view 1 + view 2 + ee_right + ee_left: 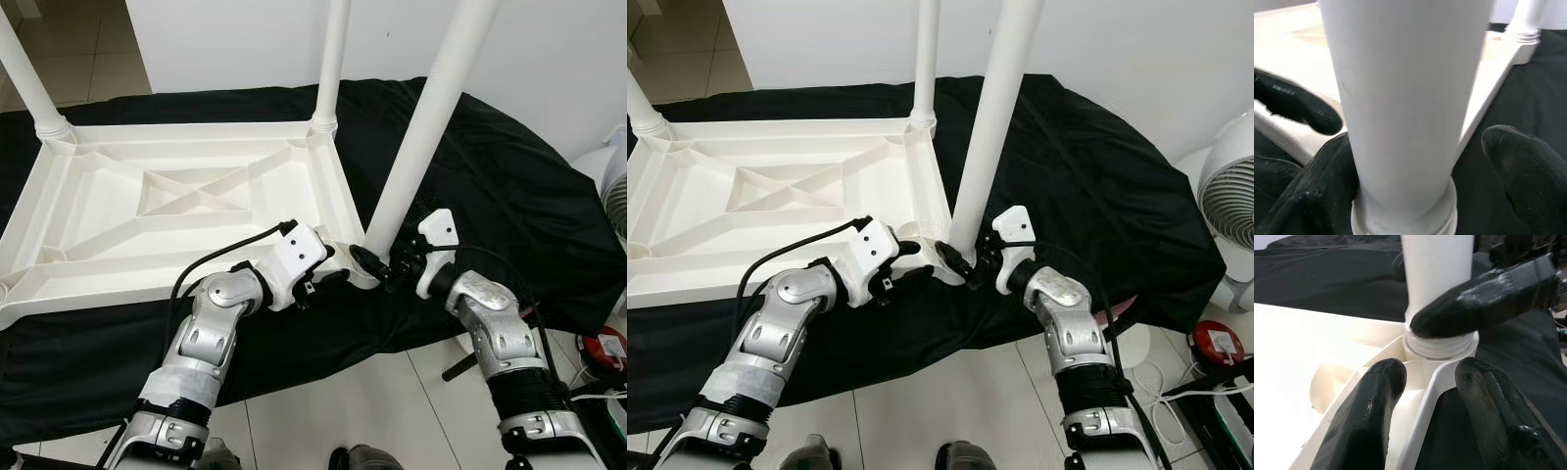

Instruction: Building children table

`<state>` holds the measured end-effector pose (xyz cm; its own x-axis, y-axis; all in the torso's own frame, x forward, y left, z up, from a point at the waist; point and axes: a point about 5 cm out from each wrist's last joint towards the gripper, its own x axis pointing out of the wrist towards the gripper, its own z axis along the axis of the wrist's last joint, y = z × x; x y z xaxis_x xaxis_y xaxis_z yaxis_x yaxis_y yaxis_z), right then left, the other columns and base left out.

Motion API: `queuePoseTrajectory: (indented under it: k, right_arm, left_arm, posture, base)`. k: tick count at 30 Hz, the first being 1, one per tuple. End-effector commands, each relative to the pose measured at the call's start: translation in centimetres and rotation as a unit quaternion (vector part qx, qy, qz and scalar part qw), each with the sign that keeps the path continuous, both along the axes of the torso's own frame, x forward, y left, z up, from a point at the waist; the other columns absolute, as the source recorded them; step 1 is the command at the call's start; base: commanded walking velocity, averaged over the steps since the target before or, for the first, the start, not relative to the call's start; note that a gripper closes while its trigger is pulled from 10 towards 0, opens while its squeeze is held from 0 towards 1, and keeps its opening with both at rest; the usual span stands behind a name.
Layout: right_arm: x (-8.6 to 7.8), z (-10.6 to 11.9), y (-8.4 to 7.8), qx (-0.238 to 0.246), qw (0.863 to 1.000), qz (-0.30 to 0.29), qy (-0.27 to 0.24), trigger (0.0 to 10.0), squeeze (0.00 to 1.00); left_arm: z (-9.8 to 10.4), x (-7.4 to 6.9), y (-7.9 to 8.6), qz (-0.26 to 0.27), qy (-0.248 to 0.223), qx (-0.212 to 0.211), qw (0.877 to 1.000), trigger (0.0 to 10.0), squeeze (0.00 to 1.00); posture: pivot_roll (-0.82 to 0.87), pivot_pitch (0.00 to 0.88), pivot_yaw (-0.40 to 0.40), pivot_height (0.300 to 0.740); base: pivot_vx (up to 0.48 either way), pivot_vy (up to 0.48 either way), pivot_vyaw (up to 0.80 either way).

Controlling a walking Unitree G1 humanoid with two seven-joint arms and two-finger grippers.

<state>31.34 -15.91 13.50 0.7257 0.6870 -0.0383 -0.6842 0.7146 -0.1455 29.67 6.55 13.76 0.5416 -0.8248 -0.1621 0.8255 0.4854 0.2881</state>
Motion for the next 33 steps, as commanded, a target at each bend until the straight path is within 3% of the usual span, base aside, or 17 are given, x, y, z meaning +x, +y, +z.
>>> queuePoseTrajectory:
  k: [1,12,13,15,16,17,18,25,32,33]
  right_arm:
    - [0.4,0.3,-0.3,-0.013,1.0,0.017,-0.006,10.0,0.0]
    - [1.3,0.9,-0.1,-0.019,0.999,0.049,-0.014,10.0,0.0]
    - [1.6,1.0,0.3,-0.017,0.998,0.06,-0.012,8.6,0.0]
    - [1.6,1.0,0.3,-0.017,0.998,0.06,-0.012,8.6,0.0]
    - [1.7,1.0,0.6,-0.012,0.998,0.068,-0.01,6.2,0.0]
    - [1.7,1.0,0.6,-0.012,0.998,0.068,-0.01,6.2,0.0]
    - [1.8,0.9,0.9,-0.004,0.997,0.081,-0.005,0.0,0.0]
    - [1.5,0.4,0.6,0.003,0.996,0.091,0.008,0.0,0.0]
    - [1.0,-0.3,0.1,-0.005,0.996,0.092,0.016,0.3,0.0]
    - [0.9,-0.3,0.0,-0.002,0.996,0.085,0.018,7.9,0.0]
  left_arm:
    - [0.5,0.6,0.6,0.071,-0.025,-0.004,0.997,10.0,0.0]
    - [0.6,0.3,0.6,0.052,-0.028,0.0,0.998,10.0,0.0]
    - [0.7,0.1,0.7,0.04,-0.03,0.003,0.999,10.0,0.0]
    - [0.7,0.1,0.7,0.04,-0.03,0.003,0.999,10.0,0.0]
    - [0.7,0.0,0.9,0.03,-0.029,0.006,0.999,10.0,0.0]
    - [0.7,0.0,0.9,0.03,-0.029,0.006,0.999,10.0,0.0]
    - [0.7,-0.2,1.3,0.02,-0.028,0.01,0.999,10.0,0.0]
    - [0.8,-0.4,2.0,0.008,-0.027,0.016,0.999,10.0,0.0]
    - [0.8,-0.4,1.8,0.01,-0.029,0.016,0.999,10.0,0.0]
    - [0.7,-0.4,1.7,0.008,-0.029,0.015,0.999,10.0,0.0]
  posture:
    - [0.03,0.022,-0.014,0.74]
    - [0.03,0.019,-0.004,0.74]
    - [0.04,0.02,0.001,0.74]
    - [0.04,0.02,0.001,0.74]
    - [0.04,0.019,0.0,0.74]
    - [0.04,0.019,0.0,0.74]
    - [0.04,0.019,0.0,0.74]
    - [0.04,0.022,-0.005,0.74]
    - [0.03,0.019,-0.008,0.74]
    - [0.03,0.018,-0.013,0.74]
  base:
    - [0.0,0.0,0.0]
    - [0.0,0.0,0.0]
    - [0.0,0.0,0.0]
    - [0.0,0.0,0.0]
    - [0.0,0.0,0.0]
    - [0.0,0.0,0.0]
    - [0.0,0.0,0.0]
    - [0.0,0.0,0.0]
    - [0.0,0.0,0.0]
    - [0.0,0.0,0.0]
